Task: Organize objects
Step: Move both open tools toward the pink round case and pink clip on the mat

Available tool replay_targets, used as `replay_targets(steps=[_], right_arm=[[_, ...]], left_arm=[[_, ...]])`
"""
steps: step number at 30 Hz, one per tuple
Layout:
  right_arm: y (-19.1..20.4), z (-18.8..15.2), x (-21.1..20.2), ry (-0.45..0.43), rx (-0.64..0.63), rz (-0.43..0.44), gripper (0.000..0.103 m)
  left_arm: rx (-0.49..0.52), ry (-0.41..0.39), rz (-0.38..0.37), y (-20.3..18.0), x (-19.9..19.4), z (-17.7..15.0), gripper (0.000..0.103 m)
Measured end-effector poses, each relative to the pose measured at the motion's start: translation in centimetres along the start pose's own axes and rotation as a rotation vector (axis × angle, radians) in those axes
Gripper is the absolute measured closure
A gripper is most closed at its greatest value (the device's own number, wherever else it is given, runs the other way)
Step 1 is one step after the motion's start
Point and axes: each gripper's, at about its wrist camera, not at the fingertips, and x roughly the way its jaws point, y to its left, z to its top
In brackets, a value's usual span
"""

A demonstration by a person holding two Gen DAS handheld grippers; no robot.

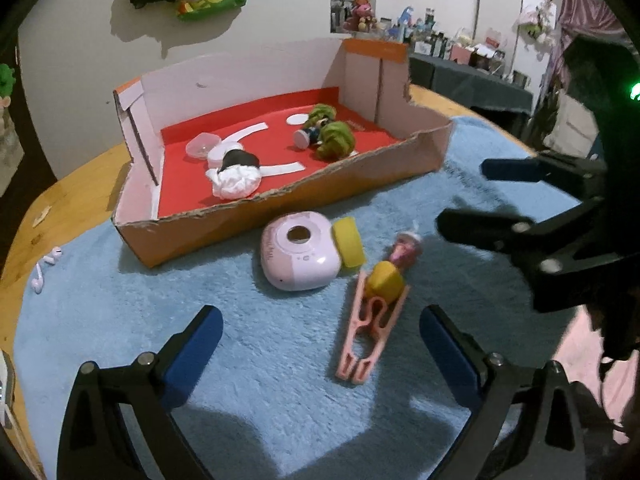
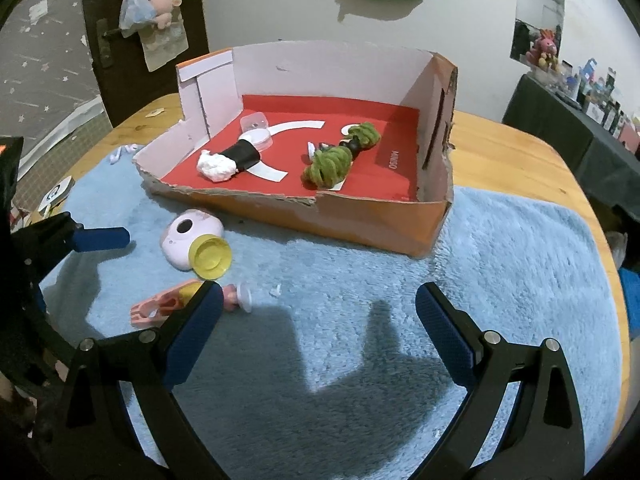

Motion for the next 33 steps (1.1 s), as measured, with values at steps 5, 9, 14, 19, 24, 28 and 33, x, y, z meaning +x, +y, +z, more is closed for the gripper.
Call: replay_targets(steps=[5, 9, 14, 19, 24, 28, 33], right_arm=[[-0.1, 0.0, 0.1, 0.005, 0.004, 0.000, 0.005], [0.1, -0.1, 0.3, 0.011, 0.003, 0.008, 0.005], [1.1, -0.3, 0.8, 0.021, -0.017, 0.032, 0.005], [2.6, -0.3, 1.7, 0.035, -0.055, 0.043, 0.005], [2.4, 0.0, 2.4, 0.035, -0.029, 0.044, 0.005], [2.4, 0.3, 2.7, 0.035, -0.020, 0.062, 0.005], [3.1, 0.8, 3.5, 0.033, -0.015, 0.092, 0.005]], left_arm=[[-0.033, 0.025, 0.041, 1.0, 1.1, -0.1, 0.005], [-0.090, 0.027, 0.064, 2.8, 1.2, -0.2, 0.005], [-0.140, 0.026, 0.112, 4.9, 1.0, -0.4, 0.005], [-0.156, 0.013, 0.089, 5.6, 0.3, -0.5, 0.005], [-0.134, 0.006, 0.060, 4.7, 0.3, -0.1, 0.005], [-0.153, 0.005, 0.044, 5.1, 0.4, 0.2, 0.005], [-0.185, 0.004, 0.064, 6.1, 0.2, 0.1, 0.006]])
